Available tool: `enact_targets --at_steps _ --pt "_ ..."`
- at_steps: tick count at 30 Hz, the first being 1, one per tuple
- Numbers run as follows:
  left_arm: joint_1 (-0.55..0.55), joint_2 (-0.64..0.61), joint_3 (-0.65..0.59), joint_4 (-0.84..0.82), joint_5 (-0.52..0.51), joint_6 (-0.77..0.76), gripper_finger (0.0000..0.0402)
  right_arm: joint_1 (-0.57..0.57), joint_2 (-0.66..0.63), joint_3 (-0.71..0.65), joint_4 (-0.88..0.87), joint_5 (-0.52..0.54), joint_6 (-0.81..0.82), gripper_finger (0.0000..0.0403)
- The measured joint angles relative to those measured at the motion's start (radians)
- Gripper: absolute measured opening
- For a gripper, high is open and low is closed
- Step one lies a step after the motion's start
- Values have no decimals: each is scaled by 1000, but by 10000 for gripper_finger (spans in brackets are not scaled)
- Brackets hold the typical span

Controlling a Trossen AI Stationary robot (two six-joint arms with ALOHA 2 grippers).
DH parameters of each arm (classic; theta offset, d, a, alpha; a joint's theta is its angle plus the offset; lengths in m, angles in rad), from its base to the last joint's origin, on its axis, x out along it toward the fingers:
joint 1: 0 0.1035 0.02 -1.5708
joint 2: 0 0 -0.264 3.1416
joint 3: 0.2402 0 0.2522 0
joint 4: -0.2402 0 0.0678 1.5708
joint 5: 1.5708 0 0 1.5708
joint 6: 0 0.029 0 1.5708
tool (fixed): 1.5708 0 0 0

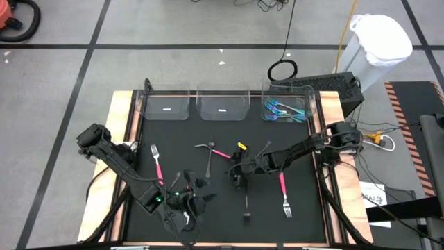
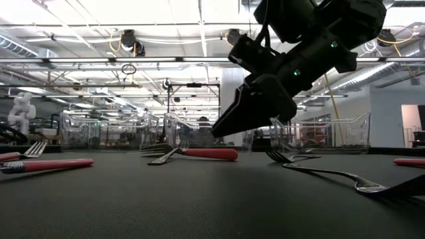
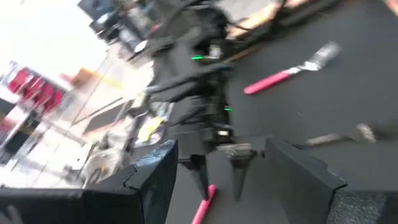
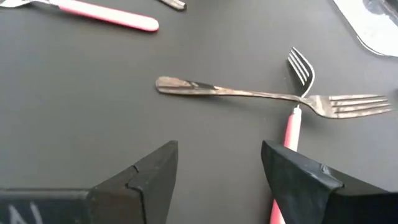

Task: Sort silverware by color (type)
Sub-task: Put the black fork into the middle transparent bin

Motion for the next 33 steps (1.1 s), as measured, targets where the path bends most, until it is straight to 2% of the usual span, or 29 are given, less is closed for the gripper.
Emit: enact_targets --at_steps 4,7,11,17,23,27,33 --pt "48 0 0 -2 -54 -195 241 3 -12 0 -30 -1 0 226" --pt "98 0 0 -55 -54 -450 241 10 -45 0 -86 -1 -1 226" --pt "172 0 0 -205 -24 -801 241 20 -114 0 -195 3 0 226" --pt "256 30 -24 -367 71 -1090 241 37 -229 0 -340 5 34 226" --pt "318 96 -24 -373 168 -1198 241 57 -310 0 -435 6 53 226" --pt "350 130 -24 -377 197 -1223 241 69 -336 0 -459 6 53 226" --pt "400 165 -23 -461 354 -1301 241 71 -341 0 -468 7 53 226"
